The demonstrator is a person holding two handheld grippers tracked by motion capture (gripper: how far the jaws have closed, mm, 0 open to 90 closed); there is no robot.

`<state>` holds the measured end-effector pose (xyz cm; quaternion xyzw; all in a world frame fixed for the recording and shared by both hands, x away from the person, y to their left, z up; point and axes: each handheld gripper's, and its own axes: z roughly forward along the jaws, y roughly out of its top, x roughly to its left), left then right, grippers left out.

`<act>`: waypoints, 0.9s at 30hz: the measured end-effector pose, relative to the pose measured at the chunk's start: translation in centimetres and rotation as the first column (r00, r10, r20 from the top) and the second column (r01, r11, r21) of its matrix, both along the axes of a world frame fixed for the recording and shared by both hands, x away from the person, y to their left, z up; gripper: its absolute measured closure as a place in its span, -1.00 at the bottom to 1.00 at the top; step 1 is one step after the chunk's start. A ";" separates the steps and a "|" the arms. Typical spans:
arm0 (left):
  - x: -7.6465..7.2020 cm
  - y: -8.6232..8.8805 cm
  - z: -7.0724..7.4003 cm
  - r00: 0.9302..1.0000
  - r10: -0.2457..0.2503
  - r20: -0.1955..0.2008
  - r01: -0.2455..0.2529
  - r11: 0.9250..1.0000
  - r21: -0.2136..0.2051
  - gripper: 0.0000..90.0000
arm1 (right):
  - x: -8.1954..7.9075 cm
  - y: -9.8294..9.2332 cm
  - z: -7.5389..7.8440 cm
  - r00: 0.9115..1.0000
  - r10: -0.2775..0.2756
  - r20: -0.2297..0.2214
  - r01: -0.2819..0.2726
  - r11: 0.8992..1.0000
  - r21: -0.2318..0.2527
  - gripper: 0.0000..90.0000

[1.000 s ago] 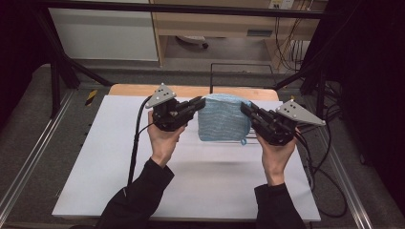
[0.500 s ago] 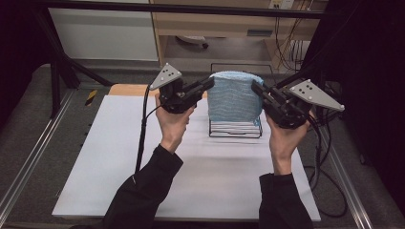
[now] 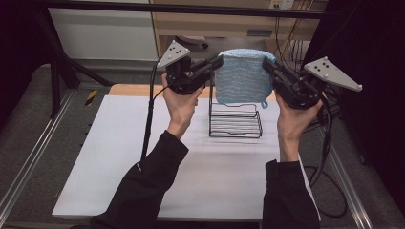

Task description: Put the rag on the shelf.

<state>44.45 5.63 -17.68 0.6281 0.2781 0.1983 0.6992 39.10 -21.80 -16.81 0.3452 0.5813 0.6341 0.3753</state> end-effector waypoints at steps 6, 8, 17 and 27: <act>0.7 -0.2 1.5 1.000 -0.002 0.008 0.002 1.000 -0.017 0.85 | 0.8 -0.3 1.3 1.000 -0.002 0.028 0.002 1.000 0.004 0.79; 0.9 -0.3 2.0 1.000 0.000 0.012 0.000 1.000 -0.024 0.85 | 1.0 -0.3 1.8 0.999 -0.001 0.035 0.001 1.000 0.012 0.79; 1.9 -0.4 3.8 0.999 0.026 0.038 -0.025 0.999 -0.043 0.85 | 2.6 -0.4 3.7 0.998 0.003 0.056 -0.004 1.000 0.009 0.79; 4.1 -0.9 4.0 0.997 0.057 0.055 -0.056 0.998 -0.022 0.85 | 5.6 -0.6 4.0 0.999 -0.002 0.051 0.001 1.000 0.012 0.79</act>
